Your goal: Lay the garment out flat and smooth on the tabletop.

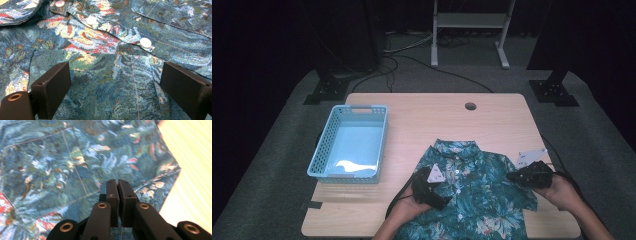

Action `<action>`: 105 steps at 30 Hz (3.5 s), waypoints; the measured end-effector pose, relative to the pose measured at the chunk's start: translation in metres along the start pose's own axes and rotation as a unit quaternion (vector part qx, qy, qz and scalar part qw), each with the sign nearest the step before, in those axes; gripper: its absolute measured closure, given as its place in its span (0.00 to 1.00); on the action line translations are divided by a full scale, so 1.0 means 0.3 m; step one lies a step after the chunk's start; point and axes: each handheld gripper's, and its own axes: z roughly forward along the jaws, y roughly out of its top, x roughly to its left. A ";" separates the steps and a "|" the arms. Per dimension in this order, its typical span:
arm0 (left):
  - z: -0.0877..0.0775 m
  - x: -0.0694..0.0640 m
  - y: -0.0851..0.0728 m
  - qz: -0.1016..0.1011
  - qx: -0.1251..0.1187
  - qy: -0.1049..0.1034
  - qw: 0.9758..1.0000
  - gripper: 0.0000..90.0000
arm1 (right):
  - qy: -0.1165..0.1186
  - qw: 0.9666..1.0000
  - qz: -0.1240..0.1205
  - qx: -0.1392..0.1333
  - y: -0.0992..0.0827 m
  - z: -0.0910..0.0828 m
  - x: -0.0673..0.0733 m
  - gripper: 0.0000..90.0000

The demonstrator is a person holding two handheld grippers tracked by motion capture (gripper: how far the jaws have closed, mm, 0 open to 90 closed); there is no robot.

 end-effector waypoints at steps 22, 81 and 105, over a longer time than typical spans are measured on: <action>0.000 0.000 -0.001 0.001 -0.001 0.001 1.000 0.10 | -0.027 0.997 0.069 -0.003 -0.135 -0.028 -0.111 0.98; 0.023 -0.019 0.088 0.056 0.034 -0.051 0.997 0.64 | 0.070 0.993 0.050 -0.082 -0.107 0.096 0.157 0.41; -0.082 0.067 0.174 0.070 0.057 0.009 0.996 0.98 | 0.037 0.994 0.058 -0.080 -0.216 0.043 0.075 0.42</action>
